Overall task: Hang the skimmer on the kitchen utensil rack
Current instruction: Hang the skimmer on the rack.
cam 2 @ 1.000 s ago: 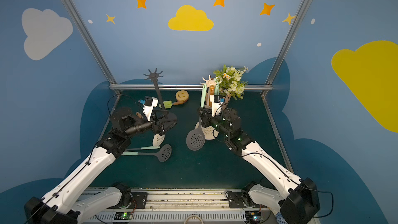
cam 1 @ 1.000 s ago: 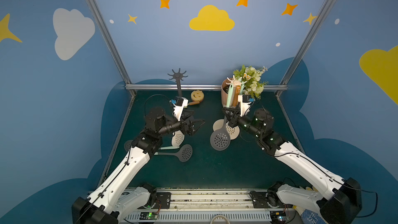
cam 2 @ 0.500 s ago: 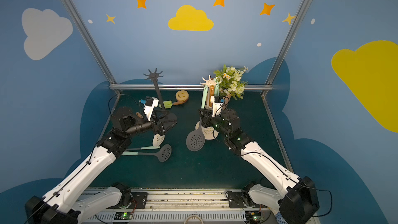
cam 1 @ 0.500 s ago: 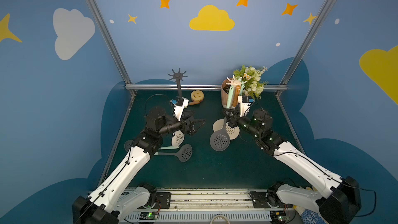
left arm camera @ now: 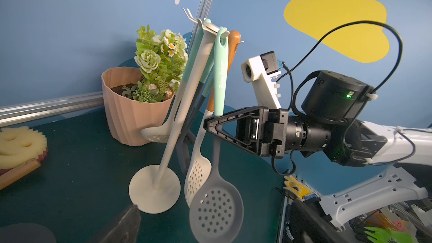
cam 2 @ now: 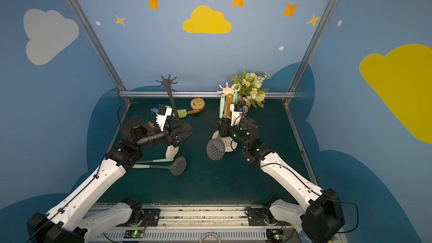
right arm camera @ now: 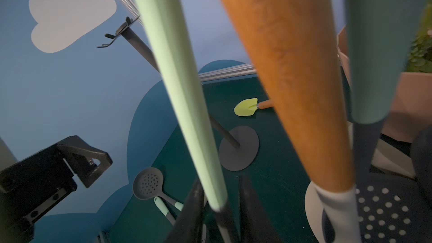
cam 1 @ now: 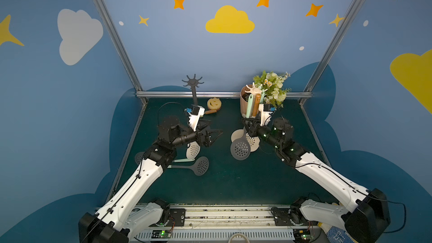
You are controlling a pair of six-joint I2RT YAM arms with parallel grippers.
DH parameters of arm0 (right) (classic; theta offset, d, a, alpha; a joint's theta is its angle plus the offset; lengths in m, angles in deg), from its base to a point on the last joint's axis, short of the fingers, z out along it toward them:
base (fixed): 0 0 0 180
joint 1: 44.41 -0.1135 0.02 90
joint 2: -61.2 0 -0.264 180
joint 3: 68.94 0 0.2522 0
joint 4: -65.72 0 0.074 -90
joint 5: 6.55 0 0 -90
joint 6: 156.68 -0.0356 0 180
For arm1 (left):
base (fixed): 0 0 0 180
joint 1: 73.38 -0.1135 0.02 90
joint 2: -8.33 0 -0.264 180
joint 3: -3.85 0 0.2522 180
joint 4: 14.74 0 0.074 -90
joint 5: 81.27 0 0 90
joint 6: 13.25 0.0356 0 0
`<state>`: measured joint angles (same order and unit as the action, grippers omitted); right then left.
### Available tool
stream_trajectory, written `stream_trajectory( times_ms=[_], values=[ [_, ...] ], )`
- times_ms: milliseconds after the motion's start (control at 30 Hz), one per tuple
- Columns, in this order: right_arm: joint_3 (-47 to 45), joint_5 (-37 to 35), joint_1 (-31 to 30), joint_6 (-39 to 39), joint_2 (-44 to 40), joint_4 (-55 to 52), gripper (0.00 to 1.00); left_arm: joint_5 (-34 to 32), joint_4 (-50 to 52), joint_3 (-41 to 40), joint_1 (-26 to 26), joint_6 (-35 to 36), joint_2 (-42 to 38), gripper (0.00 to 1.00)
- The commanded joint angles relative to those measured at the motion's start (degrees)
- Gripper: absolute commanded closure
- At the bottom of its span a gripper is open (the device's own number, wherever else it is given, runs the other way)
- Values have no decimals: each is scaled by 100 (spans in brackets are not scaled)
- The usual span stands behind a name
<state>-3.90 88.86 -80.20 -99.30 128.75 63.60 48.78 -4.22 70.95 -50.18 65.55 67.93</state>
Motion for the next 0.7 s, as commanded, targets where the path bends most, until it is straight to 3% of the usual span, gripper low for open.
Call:
stream_trajectory(
  times_ms=[0,367,500,567,667],
  values=[
    [-23,-176,26,-113,13,-120,69,52,-116,1,0,14,-9,0],
    [-98,170,-5,202,-182,-199,53,-135,29,25,47,108,99,0],
    [-368,224,-161,466,-473,-297,50,-411,346,99,306,377,160,0],
    [-613,211,-251,584,-682,-290,49,-889,700,124,622,644,125,0],
    [-955,215,-431,774,-1063,-345,48,-2149,1161,22,1381,1204,-52,0]
  ],
)
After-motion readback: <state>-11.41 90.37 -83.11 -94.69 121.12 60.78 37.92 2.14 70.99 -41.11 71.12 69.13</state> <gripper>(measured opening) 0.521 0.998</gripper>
